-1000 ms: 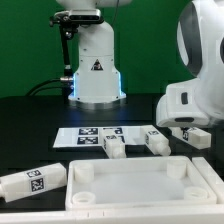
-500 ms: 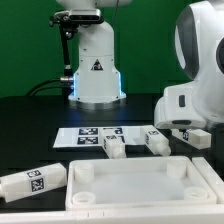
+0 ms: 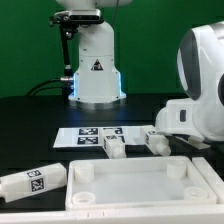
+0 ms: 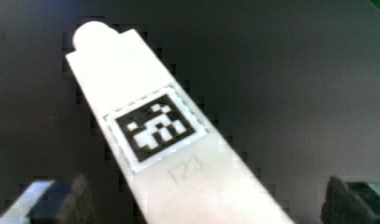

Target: Assemble desk

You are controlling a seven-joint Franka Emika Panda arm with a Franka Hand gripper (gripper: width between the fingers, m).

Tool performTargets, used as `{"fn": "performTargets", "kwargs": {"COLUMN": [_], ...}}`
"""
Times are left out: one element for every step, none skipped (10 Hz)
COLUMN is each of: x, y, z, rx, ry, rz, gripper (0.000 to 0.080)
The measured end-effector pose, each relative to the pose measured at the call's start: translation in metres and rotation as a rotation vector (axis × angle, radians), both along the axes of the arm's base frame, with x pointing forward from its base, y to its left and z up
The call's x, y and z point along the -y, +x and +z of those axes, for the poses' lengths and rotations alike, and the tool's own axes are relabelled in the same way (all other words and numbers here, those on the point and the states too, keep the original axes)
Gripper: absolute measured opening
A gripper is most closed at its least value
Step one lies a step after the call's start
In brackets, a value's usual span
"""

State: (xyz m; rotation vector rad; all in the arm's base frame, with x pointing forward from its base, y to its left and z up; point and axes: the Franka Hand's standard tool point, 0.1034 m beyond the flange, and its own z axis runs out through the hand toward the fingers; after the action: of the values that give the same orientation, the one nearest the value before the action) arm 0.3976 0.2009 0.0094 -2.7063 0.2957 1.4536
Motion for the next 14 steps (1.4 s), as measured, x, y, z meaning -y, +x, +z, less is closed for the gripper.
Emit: {"fn": "performTargets", "kwargs": {"x": [0.001, 0.002, 0.003, 0.004, 0.004, 0.005, 0.006, 0.006, 0.007, 0.010, 0.018, 0.028, 0.037, 0.045], "y": [-0.001, -0.004, -0.004, -0.004, -0.004, -0.003, -0.003, -0.003, -0.001, 0.004, 0.018, 0.036, 0.050, 0.066], "z": [0.000, -0.003, -0.003, -0.003, -0.003, -0.003, -0.003, -0.003, -0.002, 0.002, 0.013, 0.035, 0.055, 0.069], "rx": [-0.002, -0.013, -0.013, -0.013, -0.013, -0.013, -0.013, -0.013, -0.010, -0.002, 0.027, 0.070, 0.089, 0.159], "ry": [-0.001, -0.005, -0.006, -0.006, -0.006, -0.006, -0.006, -0.006, -0.006, -0.001, 0.004, 0.016, 0.029, 0.026], "rz": [-0.002, -0.009, -0.010, -0.011, -0.012, -0.014, -0.016, -0.017, -0.020, -0.031, -0.060, -0.088, -0.109, -0.119], "gripper": [0.0649, 0.0649, 0.0649, 0.0517, 0.0517, 0.0377, 0.0284, 0.0284, 0.0284, 0.0284, 0.0284, 0.0284, 0.0284, 0.0284]}}
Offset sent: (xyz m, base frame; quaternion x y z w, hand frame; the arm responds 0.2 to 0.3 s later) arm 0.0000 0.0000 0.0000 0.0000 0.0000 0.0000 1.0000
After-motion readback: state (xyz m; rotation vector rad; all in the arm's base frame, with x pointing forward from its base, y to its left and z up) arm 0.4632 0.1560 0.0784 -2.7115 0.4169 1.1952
